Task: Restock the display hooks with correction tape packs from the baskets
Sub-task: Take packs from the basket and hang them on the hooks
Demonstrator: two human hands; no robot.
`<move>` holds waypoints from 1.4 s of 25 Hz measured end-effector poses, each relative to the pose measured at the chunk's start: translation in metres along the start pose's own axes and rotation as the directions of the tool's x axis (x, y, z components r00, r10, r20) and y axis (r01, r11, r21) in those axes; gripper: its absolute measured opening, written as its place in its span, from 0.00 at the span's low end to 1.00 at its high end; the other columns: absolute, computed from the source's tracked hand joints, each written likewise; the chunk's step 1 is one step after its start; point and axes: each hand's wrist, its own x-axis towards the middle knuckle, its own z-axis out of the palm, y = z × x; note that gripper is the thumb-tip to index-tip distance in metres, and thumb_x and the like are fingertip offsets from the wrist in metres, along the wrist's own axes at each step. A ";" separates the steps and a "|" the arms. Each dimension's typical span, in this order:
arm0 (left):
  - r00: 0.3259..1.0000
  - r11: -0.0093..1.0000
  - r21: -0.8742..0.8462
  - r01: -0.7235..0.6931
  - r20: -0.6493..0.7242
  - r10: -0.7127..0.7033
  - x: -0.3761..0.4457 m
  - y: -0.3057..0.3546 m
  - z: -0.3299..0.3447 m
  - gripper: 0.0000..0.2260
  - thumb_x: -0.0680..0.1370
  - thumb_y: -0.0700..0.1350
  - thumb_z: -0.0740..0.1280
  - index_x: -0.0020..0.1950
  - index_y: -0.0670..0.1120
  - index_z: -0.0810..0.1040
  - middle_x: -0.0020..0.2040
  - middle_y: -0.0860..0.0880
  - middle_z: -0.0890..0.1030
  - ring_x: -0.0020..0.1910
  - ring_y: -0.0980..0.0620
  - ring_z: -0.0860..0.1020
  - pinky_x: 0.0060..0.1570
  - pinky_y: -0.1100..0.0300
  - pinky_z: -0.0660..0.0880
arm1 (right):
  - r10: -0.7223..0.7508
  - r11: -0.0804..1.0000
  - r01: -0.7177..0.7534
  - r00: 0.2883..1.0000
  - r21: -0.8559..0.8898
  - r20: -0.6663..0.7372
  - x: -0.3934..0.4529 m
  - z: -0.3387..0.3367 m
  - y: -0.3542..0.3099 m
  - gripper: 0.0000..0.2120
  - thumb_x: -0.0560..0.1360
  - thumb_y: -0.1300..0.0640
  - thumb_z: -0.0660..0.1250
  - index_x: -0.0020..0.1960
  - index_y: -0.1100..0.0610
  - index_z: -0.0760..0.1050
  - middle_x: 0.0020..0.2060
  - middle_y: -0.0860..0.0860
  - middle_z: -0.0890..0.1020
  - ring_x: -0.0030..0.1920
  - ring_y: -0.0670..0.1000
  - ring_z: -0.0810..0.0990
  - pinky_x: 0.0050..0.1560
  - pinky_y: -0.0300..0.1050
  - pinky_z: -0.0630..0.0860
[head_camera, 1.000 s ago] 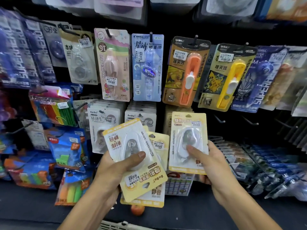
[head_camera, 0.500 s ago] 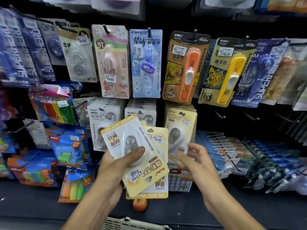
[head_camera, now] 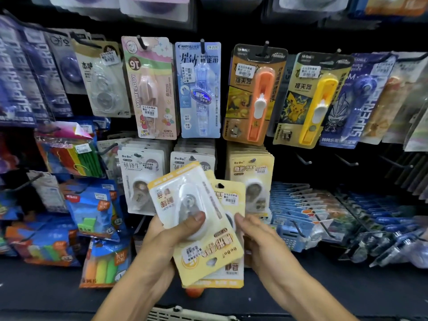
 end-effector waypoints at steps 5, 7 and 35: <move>0.998 1.000 0.023 -0.005 -0.056 0.006 0.001 -0.001 0.002 0.24 0.61 0.33 0.79 0.56 0.45 0.84 0.54 0.38 0.86 0.49 0.37 0.86 0.39 0.45 0.84 | -0.202 0.979 0.193 0.961 -0.064 -0.187 0.009 -0.008 -0.014 0.08 0.75 0.50 0.70 0.44 0.54 0.81 0.46 0.57 0.87 0.44 0.56 0.86 0.42 0.49 0.82; 0.988 0.999 -0.014 -0.034 -0.151 0.032 0.005 0.005 -0.002 0.20 0.62 0.35 0.77 0.53 0.45 0.85 0.51 0.39 0.87 0.45 0.39 0.87 0.35 0.46 0.83 | -0.283 0.959 0.259 0.908 -0.114 -0.310 0.025 -0.017 -0.026 0.11 0.81 0.53 0.65 0.42 0.54 0.78 0.41 0.54 0.87 0.40 0.54 0.85 0.39 0.50 0.80; 0.982 0.773 0.608 -0.182 0.075 0.172 0.009 0.027 -0.023 0.28 0.58 0.39 0.84 0.50 0.64 0.81 0.50 0.56 0.87 0.45 0.55 0.87 0.39 0.64 0.81 | -0.253 0.933 0.256 0.966 -0.254 0.047 0.023 -0.011 -0.030 0.15 0.69 0.65 0.78 0.51 0.53 0.81 0.46 0.46 0.88 0.44 0.45 0.86 0.39 0.35 0.79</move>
